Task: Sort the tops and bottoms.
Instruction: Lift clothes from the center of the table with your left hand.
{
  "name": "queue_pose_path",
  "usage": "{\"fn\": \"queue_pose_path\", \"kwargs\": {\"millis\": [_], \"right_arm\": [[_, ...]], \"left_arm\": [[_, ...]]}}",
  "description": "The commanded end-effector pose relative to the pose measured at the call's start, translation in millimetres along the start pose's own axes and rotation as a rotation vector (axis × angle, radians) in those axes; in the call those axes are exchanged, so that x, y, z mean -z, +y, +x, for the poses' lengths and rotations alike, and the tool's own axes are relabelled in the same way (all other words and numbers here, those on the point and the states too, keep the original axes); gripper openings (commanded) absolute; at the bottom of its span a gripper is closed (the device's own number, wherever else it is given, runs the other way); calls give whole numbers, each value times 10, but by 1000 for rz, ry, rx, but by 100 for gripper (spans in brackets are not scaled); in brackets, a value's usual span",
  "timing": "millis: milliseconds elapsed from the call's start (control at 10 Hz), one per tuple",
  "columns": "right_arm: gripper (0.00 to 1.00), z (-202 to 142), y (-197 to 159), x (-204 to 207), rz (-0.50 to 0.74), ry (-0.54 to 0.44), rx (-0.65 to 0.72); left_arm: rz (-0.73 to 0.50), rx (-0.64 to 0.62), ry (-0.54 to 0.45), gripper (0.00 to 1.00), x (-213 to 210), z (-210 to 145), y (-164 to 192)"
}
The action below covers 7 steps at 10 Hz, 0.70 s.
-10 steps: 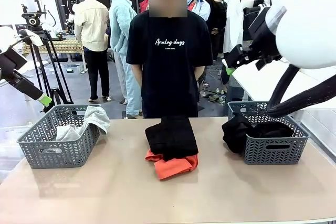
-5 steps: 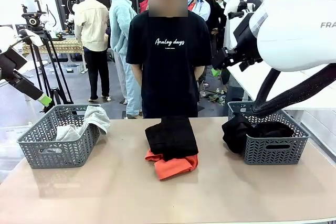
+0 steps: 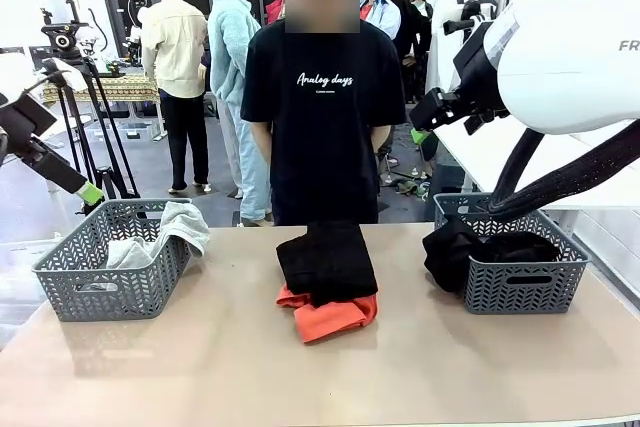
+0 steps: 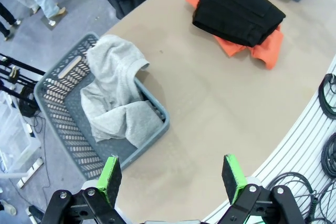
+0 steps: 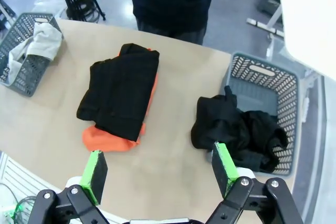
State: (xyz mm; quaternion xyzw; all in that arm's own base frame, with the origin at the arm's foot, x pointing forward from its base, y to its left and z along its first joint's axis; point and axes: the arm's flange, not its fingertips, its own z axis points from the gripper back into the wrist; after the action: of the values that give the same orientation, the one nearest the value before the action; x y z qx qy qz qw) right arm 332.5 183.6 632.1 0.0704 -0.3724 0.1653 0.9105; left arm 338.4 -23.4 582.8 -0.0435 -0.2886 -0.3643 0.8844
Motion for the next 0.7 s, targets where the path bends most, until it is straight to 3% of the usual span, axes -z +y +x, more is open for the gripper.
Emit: {"fn": "queue_pose_path", "kwargs": {"millis": [0,100,300,600], "right_arm": [[100,-54,-4,16,2,6,2],[100,-54,-4,16,2,6,2],[100,-54,-4,16,2,6,2],[100,-54,-4,16,2,6,2]], "left_arm": [[-53,2,26,100,135,36,-112],[-64,0,29,100,127,43,-133],[-15,-73,-43,100,283,487,-269],[-46,-42,22,100,788,1262,-503]]}}
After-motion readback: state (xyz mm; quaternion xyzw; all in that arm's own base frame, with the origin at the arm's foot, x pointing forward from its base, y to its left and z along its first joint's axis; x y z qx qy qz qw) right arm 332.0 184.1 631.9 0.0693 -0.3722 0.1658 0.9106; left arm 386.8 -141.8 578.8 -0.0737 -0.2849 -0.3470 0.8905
